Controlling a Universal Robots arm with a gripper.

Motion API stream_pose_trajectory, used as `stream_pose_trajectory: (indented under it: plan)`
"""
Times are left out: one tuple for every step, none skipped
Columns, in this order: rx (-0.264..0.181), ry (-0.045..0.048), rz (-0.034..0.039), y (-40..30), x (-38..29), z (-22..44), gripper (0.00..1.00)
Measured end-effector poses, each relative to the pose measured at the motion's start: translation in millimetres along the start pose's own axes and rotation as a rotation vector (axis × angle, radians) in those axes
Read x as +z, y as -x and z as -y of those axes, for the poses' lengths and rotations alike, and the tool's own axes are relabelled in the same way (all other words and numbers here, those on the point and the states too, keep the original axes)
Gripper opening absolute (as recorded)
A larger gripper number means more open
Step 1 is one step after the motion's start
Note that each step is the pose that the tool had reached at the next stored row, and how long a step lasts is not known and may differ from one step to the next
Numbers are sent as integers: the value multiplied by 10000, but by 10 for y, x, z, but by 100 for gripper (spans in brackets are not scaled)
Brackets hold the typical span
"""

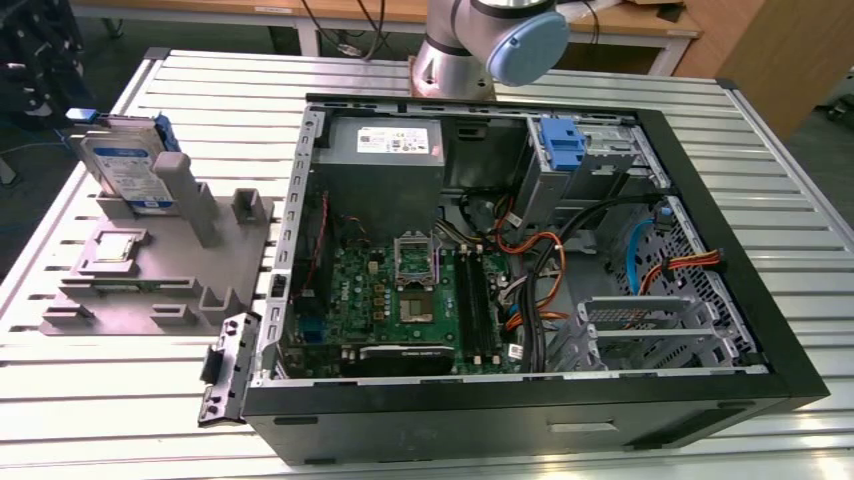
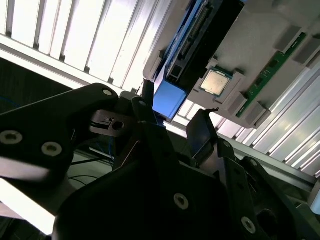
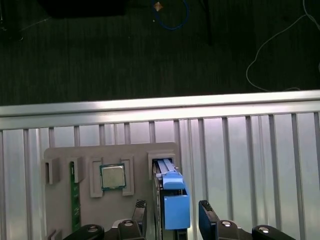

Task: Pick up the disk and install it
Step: 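Pick up the disk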

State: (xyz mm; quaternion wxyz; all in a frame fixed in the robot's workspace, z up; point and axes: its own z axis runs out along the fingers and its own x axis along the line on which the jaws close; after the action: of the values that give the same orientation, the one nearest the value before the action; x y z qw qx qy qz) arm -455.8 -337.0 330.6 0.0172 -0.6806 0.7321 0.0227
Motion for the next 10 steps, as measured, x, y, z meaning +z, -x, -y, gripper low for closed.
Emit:
stream_pose_trajectory:
  plan:
    - [0, 2, -1, -1, 10, -3, 53]
    - [-1, 2, -1, -1, 22, -4, 53]
    - [-1, 1, 0, -2, 35, -6, 53]
    - [-1, 1, 0, -3, 48, -7, 53]
    - [0, 3, 0, -3, 64, -7, 53]
    - [0, 5, -1, -4, 80, -7, 53]
    - [0, 6, -1, -5, 96, -7, 53]
    - [0, 7, -1, -6, 114, -7, 53]
    - [0, 8, -1, -7, 132, -7, 53]
    - [0, 8, -1, -8, 150, -7, 53]
